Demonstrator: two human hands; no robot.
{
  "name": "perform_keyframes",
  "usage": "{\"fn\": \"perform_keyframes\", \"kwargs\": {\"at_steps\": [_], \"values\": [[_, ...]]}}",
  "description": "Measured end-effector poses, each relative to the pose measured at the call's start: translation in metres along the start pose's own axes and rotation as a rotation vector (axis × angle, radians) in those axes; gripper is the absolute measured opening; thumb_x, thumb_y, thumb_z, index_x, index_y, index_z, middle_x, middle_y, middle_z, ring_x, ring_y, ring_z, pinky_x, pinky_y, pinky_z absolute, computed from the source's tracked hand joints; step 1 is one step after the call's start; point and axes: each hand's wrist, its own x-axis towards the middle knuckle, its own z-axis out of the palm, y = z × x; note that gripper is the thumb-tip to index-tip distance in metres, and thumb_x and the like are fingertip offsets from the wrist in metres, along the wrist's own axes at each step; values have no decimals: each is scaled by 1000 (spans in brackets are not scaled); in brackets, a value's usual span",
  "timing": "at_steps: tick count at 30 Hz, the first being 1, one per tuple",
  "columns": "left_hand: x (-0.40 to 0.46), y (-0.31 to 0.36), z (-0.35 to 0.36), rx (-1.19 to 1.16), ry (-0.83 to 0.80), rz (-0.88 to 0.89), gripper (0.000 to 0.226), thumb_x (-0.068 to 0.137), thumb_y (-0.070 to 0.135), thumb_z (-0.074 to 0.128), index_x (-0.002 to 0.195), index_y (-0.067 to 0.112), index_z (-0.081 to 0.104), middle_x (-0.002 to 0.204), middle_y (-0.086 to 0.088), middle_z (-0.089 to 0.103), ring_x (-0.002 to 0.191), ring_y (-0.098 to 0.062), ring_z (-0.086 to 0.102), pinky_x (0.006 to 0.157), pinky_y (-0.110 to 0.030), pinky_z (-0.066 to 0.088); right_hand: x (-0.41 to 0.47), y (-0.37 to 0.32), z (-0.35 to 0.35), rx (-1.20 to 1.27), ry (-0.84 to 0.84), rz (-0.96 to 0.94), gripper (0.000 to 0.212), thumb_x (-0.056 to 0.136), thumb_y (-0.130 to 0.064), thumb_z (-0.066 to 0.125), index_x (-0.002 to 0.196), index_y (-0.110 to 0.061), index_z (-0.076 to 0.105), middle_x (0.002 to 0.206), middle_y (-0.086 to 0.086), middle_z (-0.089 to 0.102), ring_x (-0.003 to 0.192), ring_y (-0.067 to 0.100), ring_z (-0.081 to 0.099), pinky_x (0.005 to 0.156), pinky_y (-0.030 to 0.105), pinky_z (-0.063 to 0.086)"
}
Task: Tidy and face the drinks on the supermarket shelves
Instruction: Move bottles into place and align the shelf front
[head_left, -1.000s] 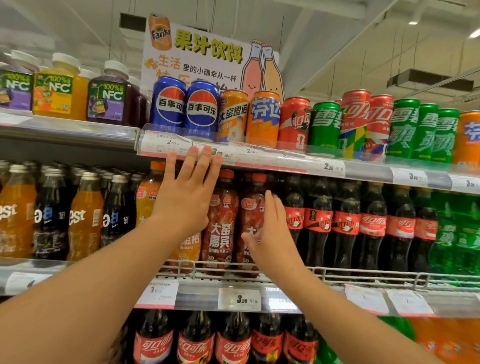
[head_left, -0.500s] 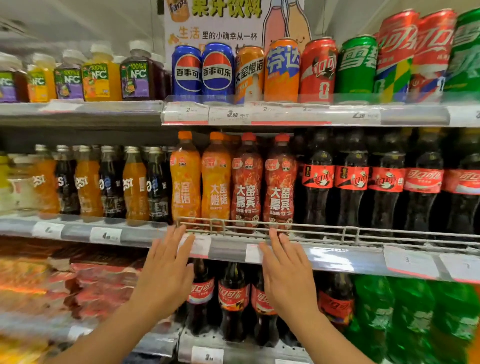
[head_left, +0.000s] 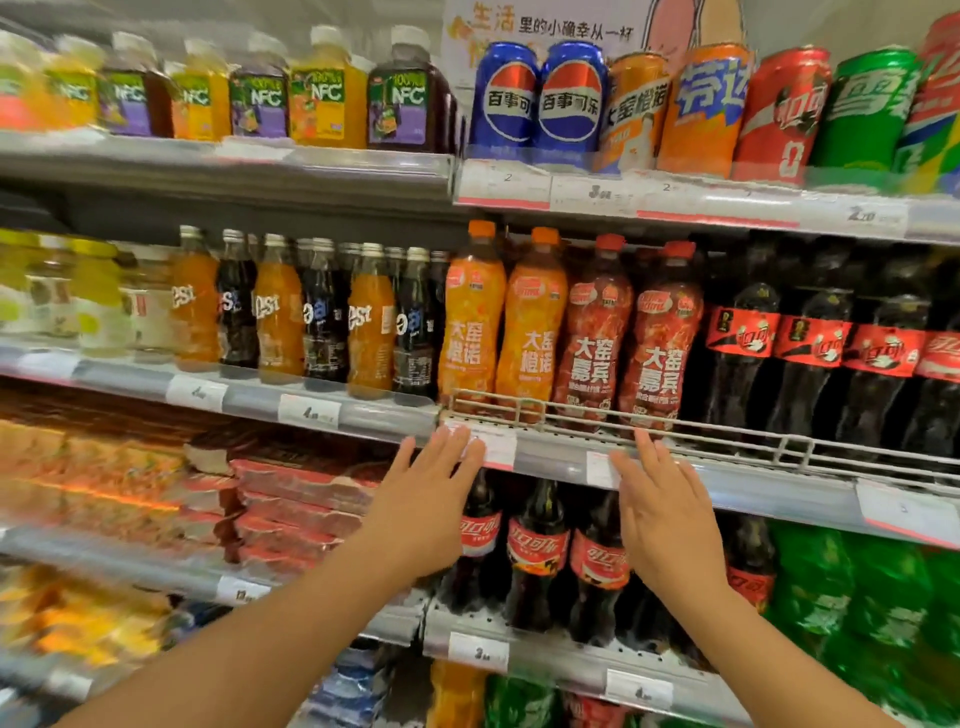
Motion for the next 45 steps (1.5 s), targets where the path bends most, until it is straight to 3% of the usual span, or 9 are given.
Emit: {"fn": "perform_keyframes", "kwargs": {"at_steps": [5,9,11,15,24,30,34,38,45], "values": [[-20,-66,-5,-51,111,11,82,85,28,47,153,21,2,161,-4,0,147,-22,-9,117,-40,-7,5,-65,-14,166,-32,77,41,99,-20,49,139,-8,51,157,13,28,145,30,22,118,38,18],[-43,-154,7,-10,156,-70,86,87,29,48,153,19,-7,159,-9,-18,140,-23,-32,115,-43,-13,16,-160,-10,225,-98,-39,52,102,-35,42,150,-21,32,162,-4,9,149,11,1,118,26,5],[-47,-190,13,-7,132,-117,86,88,29,49,152,19,-7,157,-12,-25,136,-24,-37,114,-46,-14,28,-198,-1,193,-138,-81,55,102,-37,38,153,-25,23,163,-7,-3,148,9,-8,118,26,1],[-50,-222,28,-5,-31,-140,87,89,35,51,152,25,-8,156,-9,-27,144,-29,-23,116,-52,-6,47,-242,18,29,-215,-92,63,102,-34,37,156,-23,6,160,-1,-24,148,19,-19,121,34,-3],[-46,-231,32,-71,-76,-144,98,85,32,57,150,27,-17,155,1,-30,146,-24,-18,117,-47,4,57,-245,54,-175,-268,-2,76,97,-27,39,155,-22,-10,148,5,-42,137,28,-38,119,44,-9],[-45,-219,22,-10,-157,-213,96,88,29,55,150,26,-18,155,3,-30,146,-22,-19,117,-53,10,58,-244,69,-150,-205,19,80,92,-26,42,155,-25,-7,149,5,-42,137,26,-40,115,43,-16],[-45,-216,12,56,-205,-235,96,87,28,57,151,29,-14,157,3,-26,146,-25,-16,118,-54,7,58,-245,72,-143,-169,15,82,90,-30,47,156,-24,-2,153,6,-36,144,27,-29,117,43,-11],[-50,-229,-2,47,-139,-219,87,88,28,53,152,31,-6,161,2,-13,147,-25,-13,118,-51,5,57,-245,64,-118,-198,5,83,90,-27,49,156,-24,-1,149,4,-39,145,26,-27,118,42,-10],[-58,-290,3,55,-63,-238,87,89,35,50,152,28,-9,160,-3,-18,146,-27,-17,119,-48,2,57,-252,62,-205,-225,52,81,91,-21,42,155,-23,-6,146,5,-46,140,25,-35,117,44,-12]]}}
